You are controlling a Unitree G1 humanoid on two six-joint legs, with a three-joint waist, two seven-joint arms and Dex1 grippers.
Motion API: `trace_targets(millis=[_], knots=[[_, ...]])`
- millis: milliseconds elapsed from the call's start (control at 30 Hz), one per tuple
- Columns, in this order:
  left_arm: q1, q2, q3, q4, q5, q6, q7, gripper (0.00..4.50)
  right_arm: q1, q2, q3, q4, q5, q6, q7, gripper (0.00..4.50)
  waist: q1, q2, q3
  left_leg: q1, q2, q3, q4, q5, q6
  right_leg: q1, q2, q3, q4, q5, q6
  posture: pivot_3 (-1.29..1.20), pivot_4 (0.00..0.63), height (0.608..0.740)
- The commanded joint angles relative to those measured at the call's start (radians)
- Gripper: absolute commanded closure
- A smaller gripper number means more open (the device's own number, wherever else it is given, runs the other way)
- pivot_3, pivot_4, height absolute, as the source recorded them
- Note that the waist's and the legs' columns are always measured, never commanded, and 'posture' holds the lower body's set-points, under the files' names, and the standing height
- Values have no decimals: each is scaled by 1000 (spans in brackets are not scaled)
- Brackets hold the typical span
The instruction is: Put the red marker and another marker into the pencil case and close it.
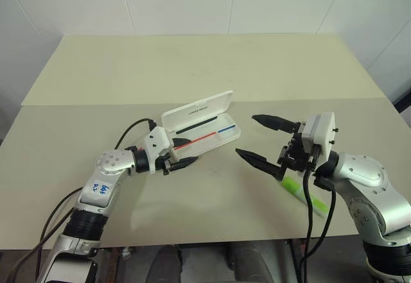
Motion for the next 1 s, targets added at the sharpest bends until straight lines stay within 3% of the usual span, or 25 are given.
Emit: trace_targets(millis=[33,500,633,833,1000], knots=[[10,11,-8,-23,9,1,-14,1676,6,9,-3,-49,3,-13,-20,0,0,0,0,0,0,0,0,0,0,0,0,0,0,0,0,0,150,740],[5,52,-38,38,68,81,-12,1676,-18,19,-5,-48,-2,-21,-41,0,-2,0,0,1,0,0,0,0,0,0,0,0,0,0,0,0,150,740],[-24,46,-46,51,81,78,-4,2532,-31,19,-6,-47,-1,-19,-42,0,-2,0,0,1,0,0,1,0,0,1,0,0,0,0,0,0,150,740],[-62,48,-70,34,94,102,-22,4488,-48,9,-7,-33,0,-17,-28,0,-1,0,0,1,0,0,0,0,0,1,0,0,0,0,0,0,150,740],[-81,72,-94,-6,98,108,-73,4488,-41,-14,-13,-16,10,-8,10,0,-1,0,0,1,0,0,1,1,1,1,0,0,-1,1,0,0,150,740]])
